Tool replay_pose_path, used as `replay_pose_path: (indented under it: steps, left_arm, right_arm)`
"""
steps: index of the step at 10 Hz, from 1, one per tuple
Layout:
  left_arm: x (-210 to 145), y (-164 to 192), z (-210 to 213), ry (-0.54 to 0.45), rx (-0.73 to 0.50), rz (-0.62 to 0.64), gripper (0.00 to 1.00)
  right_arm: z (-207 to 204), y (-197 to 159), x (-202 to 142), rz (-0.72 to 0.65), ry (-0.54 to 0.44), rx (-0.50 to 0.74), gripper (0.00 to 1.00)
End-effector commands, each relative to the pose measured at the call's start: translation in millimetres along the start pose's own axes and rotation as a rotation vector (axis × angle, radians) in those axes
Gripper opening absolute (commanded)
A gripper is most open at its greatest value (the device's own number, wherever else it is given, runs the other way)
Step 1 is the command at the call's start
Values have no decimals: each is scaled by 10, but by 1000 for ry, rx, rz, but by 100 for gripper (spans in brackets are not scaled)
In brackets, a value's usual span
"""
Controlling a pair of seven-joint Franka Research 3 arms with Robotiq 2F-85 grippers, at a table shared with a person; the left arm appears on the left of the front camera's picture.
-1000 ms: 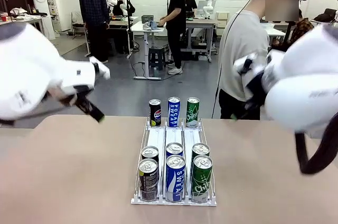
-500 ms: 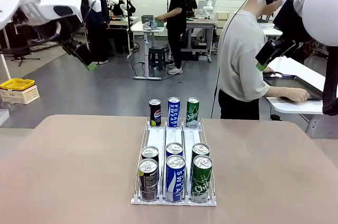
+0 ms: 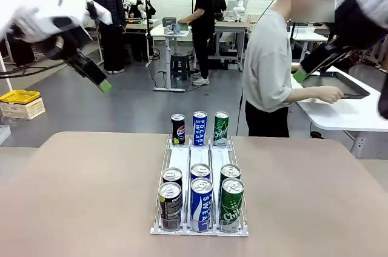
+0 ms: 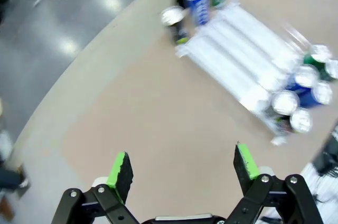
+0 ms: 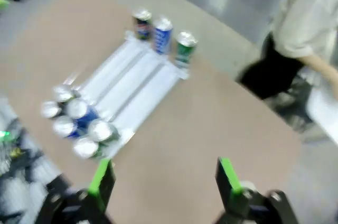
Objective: Retrieve and hand over the desired beverage to the person.
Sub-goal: Pick up a can of the same type that the person held from the Automatic Can Dispenser.
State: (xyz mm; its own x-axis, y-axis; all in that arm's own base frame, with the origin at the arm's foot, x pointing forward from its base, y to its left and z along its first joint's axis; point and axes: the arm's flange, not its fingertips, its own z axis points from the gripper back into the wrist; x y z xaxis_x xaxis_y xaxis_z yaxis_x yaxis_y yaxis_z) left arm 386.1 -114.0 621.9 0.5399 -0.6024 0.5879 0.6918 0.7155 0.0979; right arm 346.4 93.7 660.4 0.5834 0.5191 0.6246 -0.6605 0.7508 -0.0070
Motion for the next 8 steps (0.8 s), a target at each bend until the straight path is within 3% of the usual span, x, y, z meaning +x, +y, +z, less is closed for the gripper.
replay_pose_path:
  steps: [1, 2, 4, 8]
  left_arm:
    - [-389, 477, 609, -7, -311, 54, 100]
    - [-567, 666, 748, -24, -393, 83, 100]
    - [-924, 888, 979, -108, -336, 198, 100]
    - [-1561, 1061, 1510, -167, -291, 330, 100]
  right_arm:
    - [576, -467, -439, -72, -33, 302, 100]
    - [704, -870, -630, -211, -97, 335, 100]
    - [788, -1327, -891, -359, -169, 351, 100]
    - [1113, -1444, -1282, -417, -209, 353, 100]
